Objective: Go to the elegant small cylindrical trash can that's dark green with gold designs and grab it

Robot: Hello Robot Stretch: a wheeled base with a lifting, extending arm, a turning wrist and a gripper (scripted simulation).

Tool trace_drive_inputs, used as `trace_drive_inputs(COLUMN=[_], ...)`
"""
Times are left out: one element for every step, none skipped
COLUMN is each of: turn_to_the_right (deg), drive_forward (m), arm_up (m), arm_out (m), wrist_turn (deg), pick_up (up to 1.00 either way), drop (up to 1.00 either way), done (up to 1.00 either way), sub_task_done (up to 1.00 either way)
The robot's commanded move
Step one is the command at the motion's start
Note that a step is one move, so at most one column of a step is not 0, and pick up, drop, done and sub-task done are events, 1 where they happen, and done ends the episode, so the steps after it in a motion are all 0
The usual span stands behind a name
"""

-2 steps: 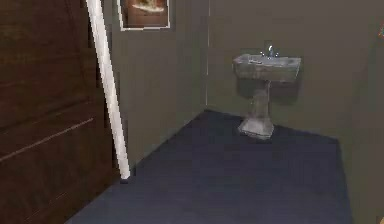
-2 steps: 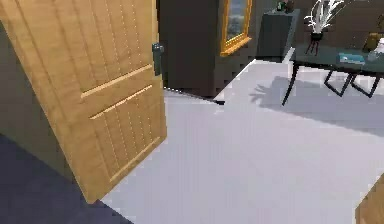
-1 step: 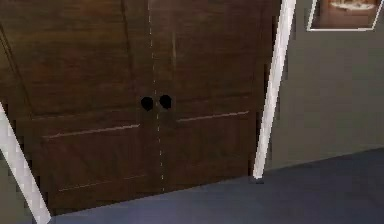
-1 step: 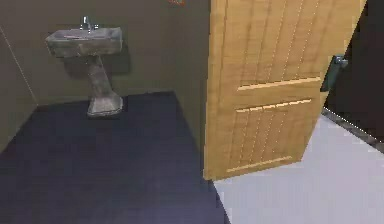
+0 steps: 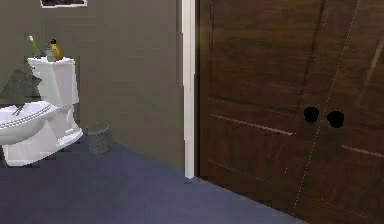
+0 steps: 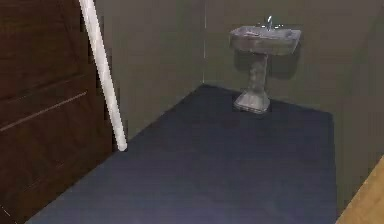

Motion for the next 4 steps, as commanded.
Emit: trace_drive_inputs(turn_to_the_right=[-21.0,0.0,0.0,-45.0], drive_forward=[0.0,1.0,0.3,0.0], arm_up=[0.0,0.0,0.0,0.0], arm_out=[0.0,0.0,0.0,0.0], wrist_turn=[0.0,0.0,0.0,0.0], pick_up=[0.0,0.0,0.0,0.0], drop=[0.0,0.0,0.0,0.0], done=[0.0,0.0,0.0,0.0], sub_task_done=[0.0,0.0,0.0,0.0])
